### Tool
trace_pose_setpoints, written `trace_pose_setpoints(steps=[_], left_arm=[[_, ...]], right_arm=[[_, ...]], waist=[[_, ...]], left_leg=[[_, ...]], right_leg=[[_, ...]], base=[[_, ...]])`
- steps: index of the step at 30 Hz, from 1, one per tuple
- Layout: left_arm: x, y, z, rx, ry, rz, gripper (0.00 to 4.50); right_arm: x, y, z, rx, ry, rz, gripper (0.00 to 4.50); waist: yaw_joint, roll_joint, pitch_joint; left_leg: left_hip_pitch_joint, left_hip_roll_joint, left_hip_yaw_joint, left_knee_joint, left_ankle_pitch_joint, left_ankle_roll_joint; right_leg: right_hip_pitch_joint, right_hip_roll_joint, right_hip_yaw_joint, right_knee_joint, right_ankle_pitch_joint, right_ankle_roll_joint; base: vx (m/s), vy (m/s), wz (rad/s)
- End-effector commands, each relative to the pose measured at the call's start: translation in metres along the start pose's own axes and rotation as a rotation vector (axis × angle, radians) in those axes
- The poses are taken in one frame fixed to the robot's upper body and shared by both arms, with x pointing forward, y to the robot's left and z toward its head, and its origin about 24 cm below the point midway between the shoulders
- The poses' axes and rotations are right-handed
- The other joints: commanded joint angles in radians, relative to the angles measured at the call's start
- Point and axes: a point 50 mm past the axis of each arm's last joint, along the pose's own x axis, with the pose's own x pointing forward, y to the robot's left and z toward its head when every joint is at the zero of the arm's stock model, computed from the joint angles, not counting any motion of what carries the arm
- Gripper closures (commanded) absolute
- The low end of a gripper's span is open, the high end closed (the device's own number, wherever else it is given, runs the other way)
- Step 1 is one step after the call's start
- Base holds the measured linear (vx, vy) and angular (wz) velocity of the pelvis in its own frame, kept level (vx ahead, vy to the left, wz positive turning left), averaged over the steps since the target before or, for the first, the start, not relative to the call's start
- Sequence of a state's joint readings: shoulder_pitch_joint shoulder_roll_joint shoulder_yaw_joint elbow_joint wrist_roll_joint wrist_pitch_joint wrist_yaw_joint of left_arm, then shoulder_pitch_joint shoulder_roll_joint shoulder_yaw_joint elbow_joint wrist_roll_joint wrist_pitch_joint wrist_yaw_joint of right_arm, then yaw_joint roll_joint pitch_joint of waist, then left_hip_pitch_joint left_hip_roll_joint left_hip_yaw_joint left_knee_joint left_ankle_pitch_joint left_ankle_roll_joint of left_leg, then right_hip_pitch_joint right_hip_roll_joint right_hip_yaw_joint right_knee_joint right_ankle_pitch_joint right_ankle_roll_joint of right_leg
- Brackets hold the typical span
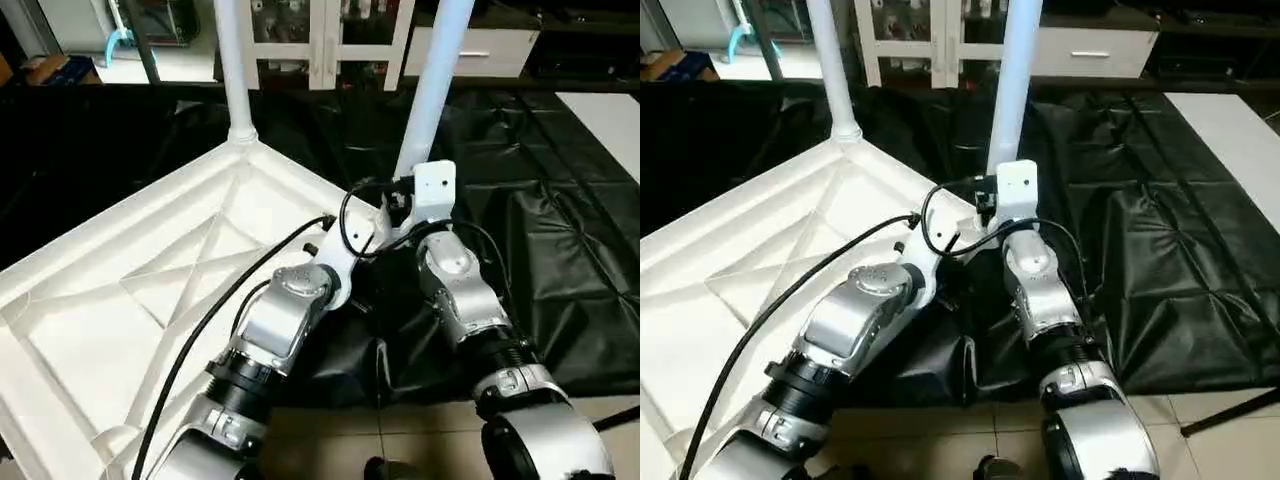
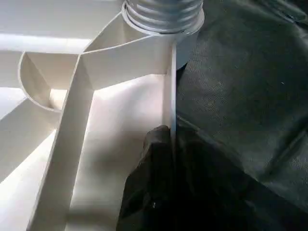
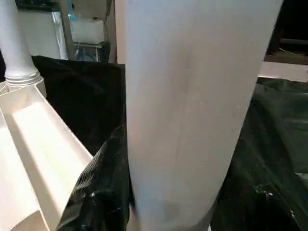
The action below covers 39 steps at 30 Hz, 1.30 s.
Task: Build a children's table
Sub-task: Insert table leg to table base
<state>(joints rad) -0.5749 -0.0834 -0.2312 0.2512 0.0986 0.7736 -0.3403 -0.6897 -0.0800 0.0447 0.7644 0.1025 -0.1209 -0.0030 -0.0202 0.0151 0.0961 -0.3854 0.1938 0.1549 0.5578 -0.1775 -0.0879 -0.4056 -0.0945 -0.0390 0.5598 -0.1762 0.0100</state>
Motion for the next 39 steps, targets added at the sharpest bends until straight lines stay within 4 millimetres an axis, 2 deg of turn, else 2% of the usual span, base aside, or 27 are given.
trace_pose_setpoints(steps=[1, 4, 6, 8, 9, 11, 14, 15, 17, 19, 20, 21, 23, 30, 34, 35, 39], left_arm=[[-0.009, 0.010, 0.024, 0.018, -0.109, 0.035, 4.50], [-0.009, 0.011, 0.024, 0.024, -0.109, 0.035, 4.50], [-0.009, 0.011, 0.024, 0.026, -0.109, 0.035, 4.50], [-0.009, 0.012, 0.024, 0.028, -0.109, 0.034, 4.50], [-0.009, 0.012, 0.024, 0.029, -0.109, 0.034, 4.50], [-0.009, 0.014, 0.024, 0.030, -0.109, 0.035, 4.50], [-0.010, 0.015, 0.024, 0.032, -0.108, 0.039, 4.50], [-0.010, 0.016, 0.023, 0.033, -0.108, 0.041, 4.50], [-0.010, 0.017, 0.023, 0.034, -0.108, 0.043, 4.50], [-0.010, 0.018, 0.023, 0.034, -0.108, 0.044, 4.50], [-0.010, 0.018, 0.023, 0.034, -0.108, 0.045, 4.50], [-0.010, 0.018, 0.023, 0.034, -0.108, 0.045, 4.50], [-0.010, 0.019, 0.023, 0.035, -0.108, 0.046, 4.50], [-0.011, 0.020, 0.022, 0.040, -0.108, 0.046, 4.50], [-0.011, 0.023, 0.021, 0.044, -0.105, 0.048, 4.50], [-0.011, 0.024, 0.020, 0.045, -0.103, 0.050, 4.50], [-0.011, 0.026, 0.019, 0.047, -0.099, 0.053, 4.50]], right_arm=[[-0.034, -0.035, -0.080, 0.005, 0.362, -0.164, 2.66], [-0.033, -0.033, -0.079, 0.027, 0.355, -0.143, 2.66], [-0.032, -0.032, -0.078, 0.027, 0.345, -0.129, 2.66], [-0.031, -0.031, -0.076, 0.029, 0.323, -0.114, 2.66], [-0.031, -0.031, -0.075, 0.027, 0.314, -0.110, 2.66], [-0.028, -0.029, -0.070, 0.032, 0.277, -0.085, 2.66], [-0.025, -0.026, -0.064, 0.023, 0.248, -0.051, 2.66], [-0.025, -0.025, -0.061, 0.018, 0.235, -0.043, 2.10], [-0.024, -0.025, -0.059, 0.011, 0.224, -0.030, 2.10], [-0.023, -0.025, -0.056, 0.024, 0.211, -0.027, 1.87], [-0.022, -0.025, -0.055, 0.026, 0.205, -0.027, 1.70], [-0.022, -0.025, -0.053, 0.025, 0.197, -0.028, 1.70], [-0.021, -0.026, -0.049, 0.019, 0.181, -0.020, 1.60], [-0.021, -0.028, -0.038, -0.009, 0.124, 0.002, 1.60], [-0.023, -0.029, -0.029, 0.019, 0.067, 0.026, 1.60], [-0.025, -0.028, -0.026, 0.028, 0.053, 0.044, 1.28], [-0.031, -0.029, -0.022, 0.014, 0.050, 0.069, 1.03]], waist=[[0.002, 0.001, -0.057], [0.003, 0.003, -0.060], [0.006, 0.003, -0.066], [0.007, 0.002, -0.068], [0.008, 0.004, -0.070], [0.008, 0.005, -0.072], [0.008, 0.006, -0.071], [0.009, 0.005, -0.073], [0.010, 0.004, -0.073], [0.012, 0.004, -0.077], [0.015, 0.002, -0.082], [0.018, 0.002, -0.081], [0.022, 0.002, -0.081], [0.030, -0.002, -0.088], [0.032, -0.004, -0.087], [0.032, -0.005, -0.087], [0.029, -0.005, -0.086]], left_leg=[[0.007, 0.018, 0.009, -0.077, -0.378, 0.021], [0.004, 0.018, 0.013, -0.074, -0.339, 0.026], [0.004, 0.019, 0.019, -0.067, -0.272, 0.037], [0.003, 0.020, 0.023, -0.065, -0.239, 0.046], [0.004, 0.021, 0.025, -0.061, -0.198, 0.058], [0.006, 0.021, 0.027, -0.058, -0.175, 0.069], [0.008, 0.022, 0.028, -0.057, -0.185, 0.079], [0.011, 0.023, 0.030, -0.056, -0.199, 0.080], [0.012, 0.023, 0.031, -0.056, -0.204, 0.080], [0.013, 0.021, 0.032, -0.051, -0.179, 0.083], [0.009, 0.021, 0.032, -0.047, -0.139, 0.095], [0.010, 0.020, 0.033, -0.046, -0.114, 0.110], [0.012, 0.021, 0.035, -0.044, -0.110, 0.121], [0.008, 0.018, 0.036, -0.033, -0.065, 0.149], [0.008, 0.018, 0.036, -0.032, -0.070, 0.157], [0.006, 0.017, 0.035, -0.032, -0.066, 0.161], [0.005, 0.017, 0.034, -0.031, -0.080, 0.156]], right_leg=[[0.022, -0.024, 0.015, -0.072, -0.307, -0.152], [0.026, -0.025, 0.016, -0.067, -0.266, -0.169], [0.032, -0.024, 0.015, -0.058, -0.184, -0.191], [0.035, -0.023, 0.013, -0.054, -0.147, -0.202], [0.040, -0.022, 0.013, -0.046, -0.093, -0.219], [0.040, -0.021, 0.012, -0.042, -0.054, -0.237], [0.042, -0.020, 0.012, -0.041, -0.054, -0.250], [0.041, -0.020, 0.013, -0.042, -0.070, -0.252], [0.041, -0.020, 0.014, -0.042, -0.078, -0.252], [0.043, -0.021, 0.016, -0.039, -0.053, -0.260], [0.048, -0.021, 0.016, -0.032, -0.009, -0.263], [0.046, -0.020, 0.015, -0.030, 0.022, -0.273], [0.045, -0.020, 0.016, -0.029, 0.028, -0.280], [0.049, -0.019, 0.019, -0.019, 0.063, -0.283], [0.048, -0.019, 0.019, -0.019, 0.050, -0.281], [0.050, -0.018, 0.018, -0.019, 0.050, -0.278], [0.051, -0.018, 0.018, -0.021, 0.019, -0.275]], base=[[0.000, 0.000, 0.00], [0.000, 0.000, 0.00], [0.000, 0.000, 0.00], [0.000, 0.000, 0.00], [0.000, 0.000, 0.00], [0.000, 0.000, 0.00], [0.000, 0.000, 0.00], [0.000, 0.000, 0.00], [0.000, 0.000, 0.00], [0.000, 0.000, 0.00], [0.000, 0.000, 0.00], [0.000, 0.000, 0.00], [0.000, 0.000, 0.00], [0.000, 0.000, 0.00], [0.000, 0.000, 0.00], [0.000, 0.000, 0.00], [0.000, 0.000, 0.00]])
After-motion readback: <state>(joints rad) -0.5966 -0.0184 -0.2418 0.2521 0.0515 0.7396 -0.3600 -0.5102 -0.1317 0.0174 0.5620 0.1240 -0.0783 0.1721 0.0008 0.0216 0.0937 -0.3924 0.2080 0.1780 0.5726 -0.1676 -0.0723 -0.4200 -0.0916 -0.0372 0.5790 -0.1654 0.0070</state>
